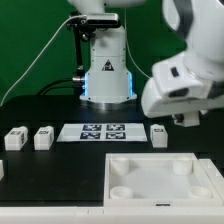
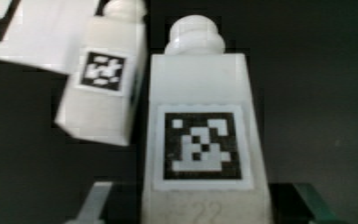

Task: Assemble one leg

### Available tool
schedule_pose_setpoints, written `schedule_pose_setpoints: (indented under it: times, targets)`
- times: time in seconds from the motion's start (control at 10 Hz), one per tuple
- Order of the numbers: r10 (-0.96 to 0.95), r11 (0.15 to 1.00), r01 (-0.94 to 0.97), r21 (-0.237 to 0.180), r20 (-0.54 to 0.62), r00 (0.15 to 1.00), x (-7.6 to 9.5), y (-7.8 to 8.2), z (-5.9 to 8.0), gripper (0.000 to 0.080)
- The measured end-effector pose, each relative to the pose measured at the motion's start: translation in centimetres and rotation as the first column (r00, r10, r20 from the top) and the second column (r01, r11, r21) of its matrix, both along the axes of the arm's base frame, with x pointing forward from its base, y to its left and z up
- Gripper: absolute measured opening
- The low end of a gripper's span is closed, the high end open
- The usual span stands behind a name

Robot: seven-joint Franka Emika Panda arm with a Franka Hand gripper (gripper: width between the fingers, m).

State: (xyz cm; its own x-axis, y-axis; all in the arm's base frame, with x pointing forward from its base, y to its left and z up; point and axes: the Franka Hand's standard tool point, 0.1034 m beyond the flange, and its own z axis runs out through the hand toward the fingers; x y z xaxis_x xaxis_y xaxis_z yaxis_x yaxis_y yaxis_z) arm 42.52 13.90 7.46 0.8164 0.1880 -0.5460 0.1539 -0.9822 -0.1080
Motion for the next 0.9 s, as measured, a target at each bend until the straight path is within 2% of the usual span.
schedule_pose_setpoints:
  times: [0.3,0.4,0.6,0.8,0.9]
  targets:
    - [-0.031,0.999,0.022,0.042,0.234,0.972,2.3,-5.1,2.7,0.0294]
    - [-0.041,0.998,0.025,0.052,0.325,0.945,3.2,-6.2,3.1,0.0294]
    - [-0.038,0.998,0.011,0.06,0.478,0.878,3.3,-5.9,2.5,0.0294]
    - [-0.052,0.997,0.01,0.07,0.634,0.772,4.1,-6.4,2.6,0.0294]
    - [-0.02,0.997,-0.043,0.068,0.722,0.692,6.3,-6.6,3.4,0.0294]
